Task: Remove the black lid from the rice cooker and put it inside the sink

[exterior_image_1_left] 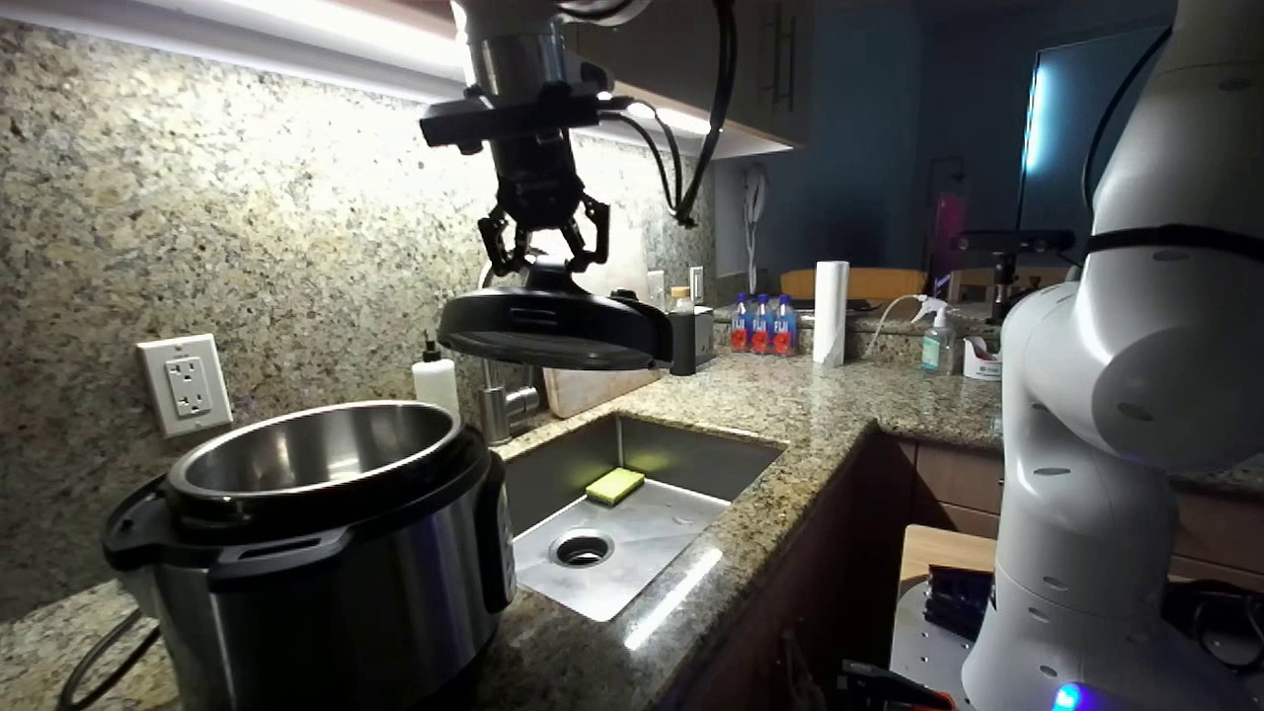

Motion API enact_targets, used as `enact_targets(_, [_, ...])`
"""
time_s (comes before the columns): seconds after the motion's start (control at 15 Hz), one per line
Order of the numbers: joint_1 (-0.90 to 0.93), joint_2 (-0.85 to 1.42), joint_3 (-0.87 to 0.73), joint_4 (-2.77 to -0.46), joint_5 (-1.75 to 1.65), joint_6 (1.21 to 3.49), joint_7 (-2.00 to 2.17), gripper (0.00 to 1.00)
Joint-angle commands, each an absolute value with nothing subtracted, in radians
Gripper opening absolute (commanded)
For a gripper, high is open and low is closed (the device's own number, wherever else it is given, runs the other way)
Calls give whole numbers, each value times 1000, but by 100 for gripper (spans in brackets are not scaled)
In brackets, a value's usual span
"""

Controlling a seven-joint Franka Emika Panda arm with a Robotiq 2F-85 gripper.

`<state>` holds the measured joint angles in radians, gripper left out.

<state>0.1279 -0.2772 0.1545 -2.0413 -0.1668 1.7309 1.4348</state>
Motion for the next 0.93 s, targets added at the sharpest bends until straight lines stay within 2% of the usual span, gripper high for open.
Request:
enact_targets(0.0, [87,-358,147,-2122,-143,1742,1435,4])
enact_targets(0.87, [43,-304,117,-2211,-138,1795,1430,3])
